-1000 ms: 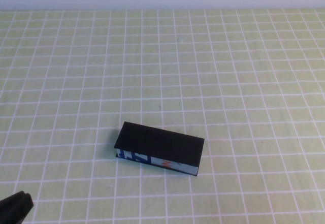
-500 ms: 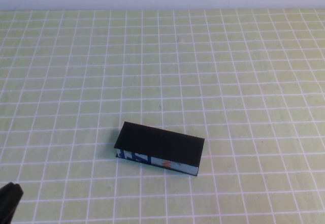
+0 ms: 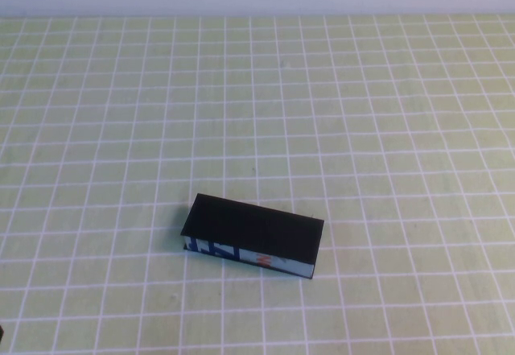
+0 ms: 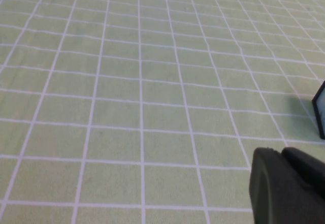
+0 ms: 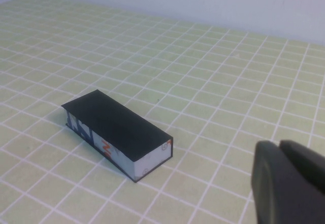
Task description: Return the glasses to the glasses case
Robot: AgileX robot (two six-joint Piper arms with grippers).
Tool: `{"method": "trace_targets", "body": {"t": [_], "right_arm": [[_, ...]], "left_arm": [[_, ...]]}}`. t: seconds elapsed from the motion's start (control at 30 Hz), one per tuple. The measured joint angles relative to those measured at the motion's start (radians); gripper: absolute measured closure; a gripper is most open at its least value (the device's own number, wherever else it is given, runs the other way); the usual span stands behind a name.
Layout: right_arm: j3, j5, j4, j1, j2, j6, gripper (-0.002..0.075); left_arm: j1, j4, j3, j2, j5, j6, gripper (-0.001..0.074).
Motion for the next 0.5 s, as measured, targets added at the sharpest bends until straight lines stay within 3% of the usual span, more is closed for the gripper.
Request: {"method": "trace_targets", "body": {"t": [0.5], "right_arm": [[0.0, 0.033, 0.004, 0.0, -0.001, 0.0, 0.0743]], "left_arm": [[0.0, 0.0, 0.0, -0.002, 0.002, 0.0, 0.0738]]}}
